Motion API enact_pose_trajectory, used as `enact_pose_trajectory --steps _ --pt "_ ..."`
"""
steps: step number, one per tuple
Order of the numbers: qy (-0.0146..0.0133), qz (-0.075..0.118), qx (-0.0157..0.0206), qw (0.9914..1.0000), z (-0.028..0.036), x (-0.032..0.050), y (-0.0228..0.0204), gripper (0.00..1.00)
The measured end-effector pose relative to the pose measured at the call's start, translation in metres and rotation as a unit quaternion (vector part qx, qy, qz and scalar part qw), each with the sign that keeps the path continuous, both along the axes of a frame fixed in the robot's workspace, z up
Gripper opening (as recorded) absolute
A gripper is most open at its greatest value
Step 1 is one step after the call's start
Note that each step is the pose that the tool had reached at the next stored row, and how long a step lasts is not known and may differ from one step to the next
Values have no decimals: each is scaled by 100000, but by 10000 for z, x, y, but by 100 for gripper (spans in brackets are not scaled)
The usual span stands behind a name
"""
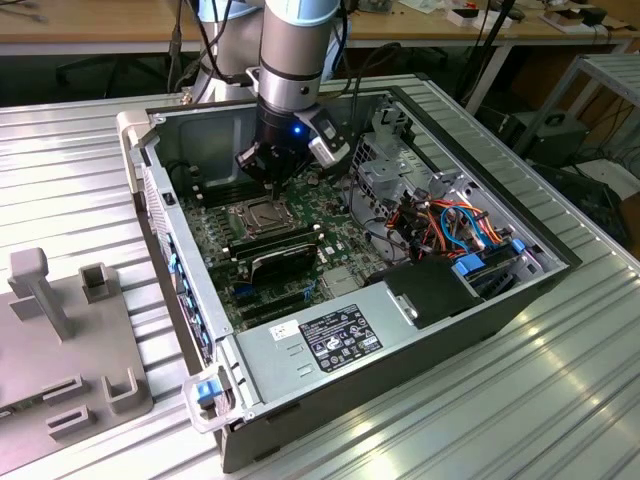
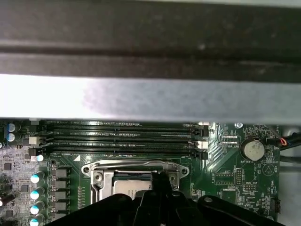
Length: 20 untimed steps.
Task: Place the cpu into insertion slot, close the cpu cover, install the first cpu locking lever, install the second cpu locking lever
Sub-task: 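Install the second cpu locking lever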
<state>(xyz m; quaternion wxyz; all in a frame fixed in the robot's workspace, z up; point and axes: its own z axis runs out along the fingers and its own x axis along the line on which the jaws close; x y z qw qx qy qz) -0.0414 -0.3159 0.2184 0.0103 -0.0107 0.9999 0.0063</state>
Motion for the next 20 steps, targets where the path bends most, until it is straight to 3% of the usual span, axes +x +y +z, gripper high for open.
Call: enact_pose_trajectory --steps 3,5,8,13,20 --pt "643 2 -19 99998 2 21 -7 11" --pt "825 4 -16 99997 2 23 -25 11" --pt "1129 0 -19 99994 4 23 -106 11" --pt "1356 3 -16 99991 7 24 -184 11" --pt "1380 3 -22 99990 -2 93 -192 11"
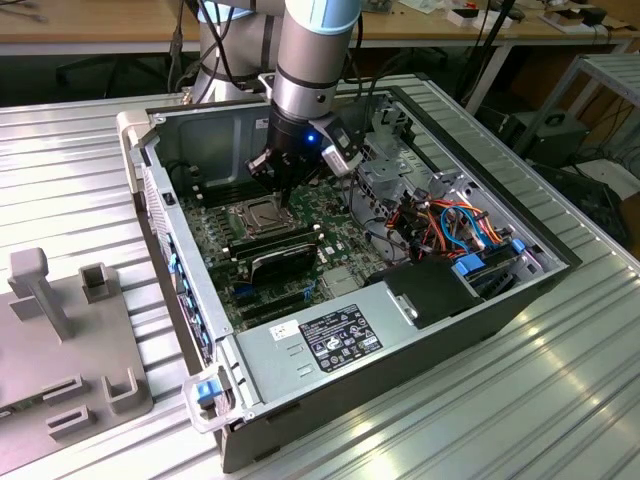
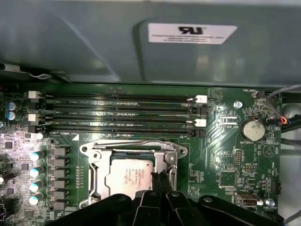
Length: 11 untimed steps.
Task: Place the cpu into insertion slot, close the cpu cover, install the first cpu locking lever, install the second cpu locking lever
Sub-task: 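Install the second cpu locking lever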
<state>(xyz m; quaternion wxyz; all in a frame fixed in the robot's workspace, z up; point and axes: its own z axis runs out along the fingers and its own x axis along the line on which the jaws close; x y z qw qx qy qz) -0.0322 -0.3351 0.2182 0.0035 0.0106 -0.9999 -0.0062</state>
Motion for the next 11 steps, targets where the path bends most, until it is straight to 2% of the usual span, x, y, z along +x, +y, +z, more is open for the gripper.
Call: enact_pose_trajectory --steps 6,11 --pt "-2 -3 2 100000 -1 2 0 11" --pt "-4 -5 -17 100000 10 1 -20 11"
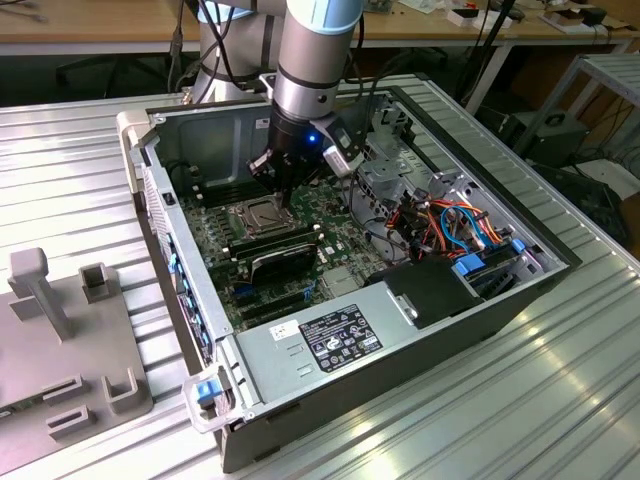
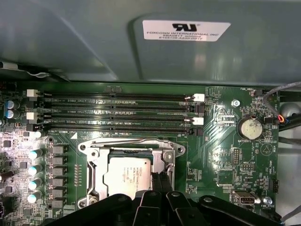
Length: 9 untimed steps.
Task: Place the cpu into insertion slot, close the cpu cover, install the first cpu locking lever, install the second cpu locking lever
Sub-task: 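Install the second cpu locking lever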
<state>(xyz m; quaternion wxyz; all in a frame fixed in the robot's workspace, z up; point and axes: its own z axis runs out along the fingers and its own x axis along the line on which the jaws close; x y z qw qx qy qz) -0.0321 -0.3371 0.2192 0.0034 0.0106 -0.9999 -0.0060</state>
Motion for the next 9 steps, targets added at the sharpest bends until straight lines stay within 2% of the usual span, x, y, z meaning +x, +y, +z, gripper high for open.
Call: enact_pose_trajectory --steps 9 --pt "1 3 -5 100000 0 0 -14 11"
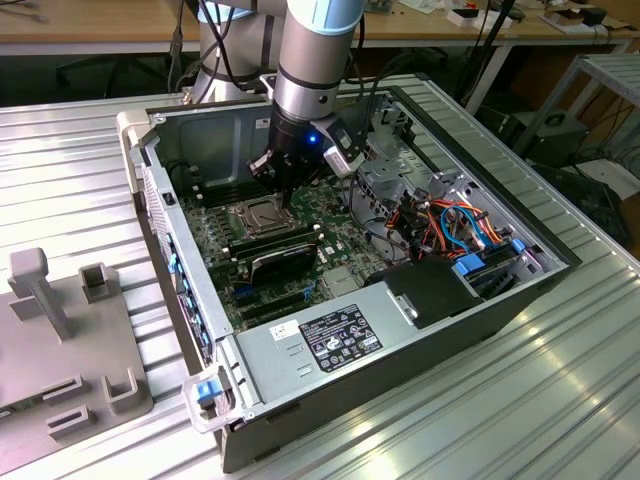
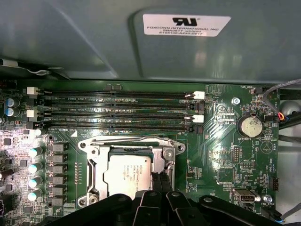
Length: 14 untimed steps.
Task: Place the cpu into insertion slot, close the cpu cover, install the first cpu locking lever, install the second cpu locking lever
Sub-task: 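Install the second cpu locking lever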
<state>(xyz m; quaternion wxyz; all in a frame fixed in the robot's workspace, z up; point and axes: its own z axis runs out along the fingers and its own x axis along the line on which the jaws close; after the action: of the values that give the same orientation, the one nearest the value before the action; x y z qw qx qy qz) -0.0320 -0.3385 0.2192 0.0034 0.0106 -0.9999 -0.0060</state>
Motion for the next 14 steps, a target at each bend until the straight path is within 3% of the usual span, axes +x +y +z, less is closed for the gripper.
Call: enact_pose_trajectory --steps 5,6,7,9,14 --pt "0 1 0 100000 0 0 -4 11" --pt "11 1 5 100000 0 1 -75 11" --pt "271 0 -5 100000 1 76 -85 11" --pt "317 -3 -75 99999 4 97 -102 11" --pt "312 -2 -78 99999 95 98 -105 11"
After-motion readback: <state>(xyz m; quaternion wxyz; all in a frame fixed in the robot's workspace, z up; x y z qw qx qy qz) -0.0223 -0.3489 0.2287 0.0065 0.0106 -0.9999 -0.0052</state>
